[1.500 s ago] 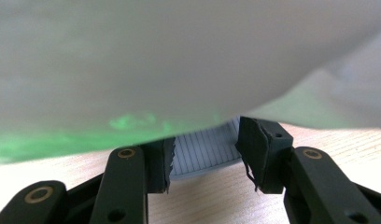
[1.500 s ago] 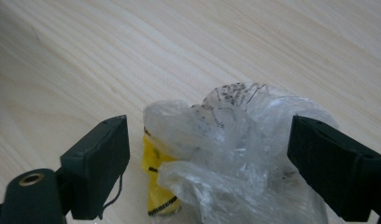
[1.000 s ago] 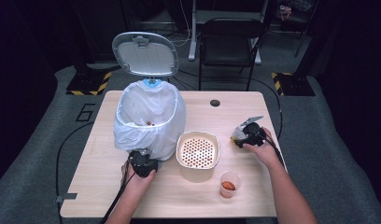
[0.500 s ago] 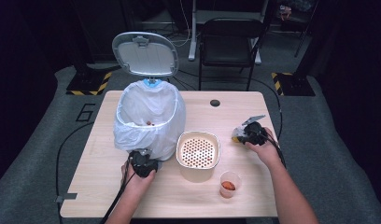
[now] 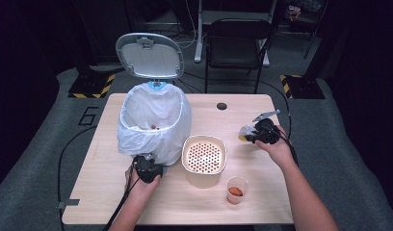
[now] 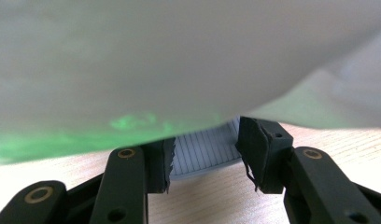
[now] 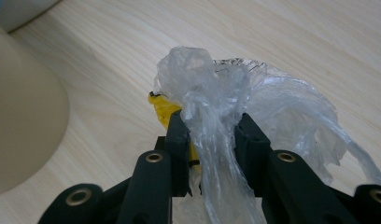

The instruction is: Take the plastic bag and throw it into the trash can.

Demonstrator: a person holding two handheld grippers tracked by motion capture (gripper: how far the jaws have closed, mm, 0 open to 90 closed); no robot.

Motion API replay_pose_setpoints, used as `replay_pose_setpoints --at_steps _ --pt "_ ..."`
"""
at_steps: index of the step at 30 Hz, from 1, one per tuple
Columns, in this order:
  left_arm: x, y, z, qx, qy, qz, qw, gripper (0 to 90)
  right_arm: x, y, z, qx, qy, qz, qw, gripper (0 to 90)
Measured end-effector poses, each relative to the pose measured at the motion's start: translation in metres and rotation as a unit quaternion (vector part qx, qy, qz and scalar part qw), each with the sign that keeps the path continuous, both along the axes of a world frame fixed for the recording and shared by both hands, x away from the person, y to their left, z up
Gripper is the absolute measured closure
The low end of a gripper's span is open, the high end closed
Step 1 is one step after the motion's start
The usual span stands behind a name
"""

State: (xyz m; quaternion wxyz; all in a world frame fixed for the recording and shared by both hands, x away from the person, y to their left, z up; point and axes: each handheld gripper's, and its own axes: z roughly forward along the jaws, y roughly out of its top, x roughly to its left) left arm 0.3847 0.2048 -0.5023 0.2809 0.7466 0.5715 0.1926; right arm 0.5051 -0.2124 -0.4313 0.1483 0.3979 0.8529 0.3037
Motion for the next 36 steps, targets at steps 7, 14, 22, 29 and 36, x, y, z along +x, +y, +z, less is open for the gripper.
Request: replay_pose_setpoints --at_steps 7,14,22,29,36 --pt "0.001 0.001 0.0 0.003 0.001 -0.008 1.0 56.0 -0.008 0.004 0.02 0.01 -0.005 0.009 0.9999 70.9" --pt "0.0 -0.001 0.001 -0.009 0.0 -0.001 1.0 56.0 -0.018 0.014 0.051 0.018 -0.014 0.024 0.9994 71.0" --pt "0.0 -0.002 0.0 -0.016 -0.007 0.006 0.9998 56.0 -0.029 0.025 0.079 0.031 -0.022 0.041 0.9984 71.0" --pt "0.0 -0.001 0.001 -0.007 -0.001 0.004 1.0 56.0 -0.034 0.034 0.095 0.038 -0.028 0.054 0.9974 71.0" --pt "0.001 -0.004 -0.001 -0.021 -0.01 0.014 0.9996 56.0 -0.036 0.041 0.107 0.043 -0.03 0.059 0.9969 70.9"
